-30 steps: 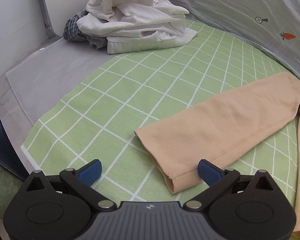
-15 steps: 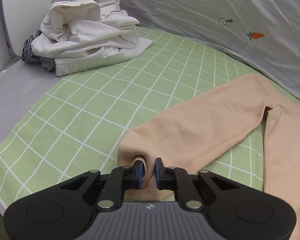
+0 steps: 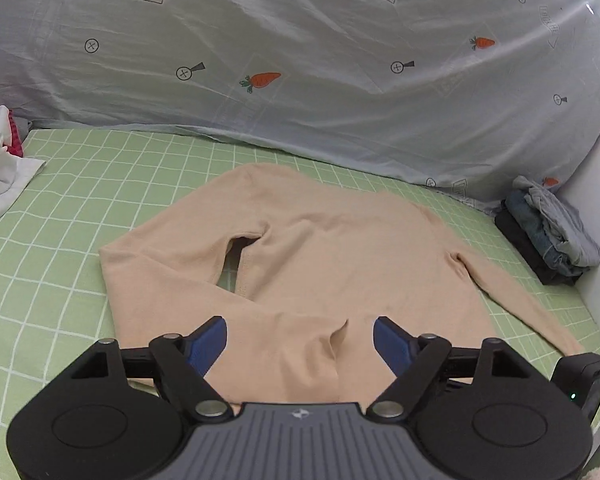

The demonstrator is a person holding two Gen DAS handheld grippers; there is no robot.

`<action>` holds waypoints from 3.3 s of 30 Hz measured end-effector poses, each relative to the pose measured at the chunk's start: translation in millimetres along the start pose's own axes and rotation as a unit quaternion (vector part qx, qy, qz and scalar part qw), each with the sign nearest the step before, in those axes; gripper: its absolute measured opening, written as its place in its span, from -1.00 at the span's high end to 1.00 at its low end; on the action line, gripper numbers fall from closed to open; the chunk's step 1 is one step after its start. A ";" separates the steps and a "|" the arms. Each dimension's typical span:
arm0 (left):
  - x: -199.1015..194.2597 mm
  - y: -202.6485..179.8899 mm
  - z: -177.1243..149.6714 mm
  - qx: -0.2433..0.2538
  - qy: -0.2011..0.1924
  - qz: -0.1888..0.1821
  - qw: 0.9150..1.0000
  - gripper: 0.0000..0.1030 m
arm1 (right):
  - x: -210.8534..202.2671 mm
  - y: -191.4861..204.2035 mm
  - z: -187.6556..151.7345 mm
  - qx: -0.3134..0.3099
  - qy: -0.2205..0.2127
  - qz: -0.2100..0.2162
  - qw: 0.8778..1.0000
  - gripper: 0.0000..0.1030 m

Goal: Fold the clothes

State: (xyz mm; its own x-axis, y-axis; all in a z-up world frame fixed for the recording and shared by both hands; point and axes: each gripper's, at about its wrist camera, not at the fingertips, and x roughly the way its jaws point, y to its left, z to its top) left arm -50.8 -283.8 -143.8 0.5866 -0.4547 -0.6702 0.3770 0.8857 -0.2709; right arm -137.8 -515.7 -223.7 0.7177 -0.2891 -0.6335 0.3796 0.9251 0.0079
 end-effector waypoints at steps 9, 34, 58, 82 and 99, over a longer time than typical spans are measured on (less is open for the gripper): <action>18.1 31.0 -29.8 -0.001 0.087 0.112 0.990 -0.58 | -0.2 0.5 -0.3 0.001 0.000 0.000 1.000 -1.00; 25.7 38.2 -51.0 0.010 0.122 0.169 0.978 -1.00 | 6.1 68.1 32.5 0.041 0.072 0.202 0.976 0.09; 32.6 4.6 -19.3 -0.066 0.149 0.236 0.958 -0.99 | 6.4 -74.9 91.0 0.070 0.007 0.169 0.983 0.96; 126.3 -124.9 -17.4 -0.054 0.169 0.213 0.961 -1.00 | 87.9 -154.8 98.0 -0.014 0.091 0.140 0.986 0.37; 129.8 -131.0 -11.8 -0.069 0.183 0.220 0.956 -1.00 | 93.9 -230.7 168.7 0.001 -0.063 0.056 0.996 0.92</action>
State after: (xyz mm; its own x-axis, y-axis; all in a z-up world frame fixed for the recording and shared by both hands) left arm -32.4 -457.7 -203.5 0.3678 0.0051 -0.9299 0.0386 0.9990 0.0207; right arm -59.5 -797.8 -154.5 0.8229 -0.2124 -0.5270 0.2940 0.9529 0.0751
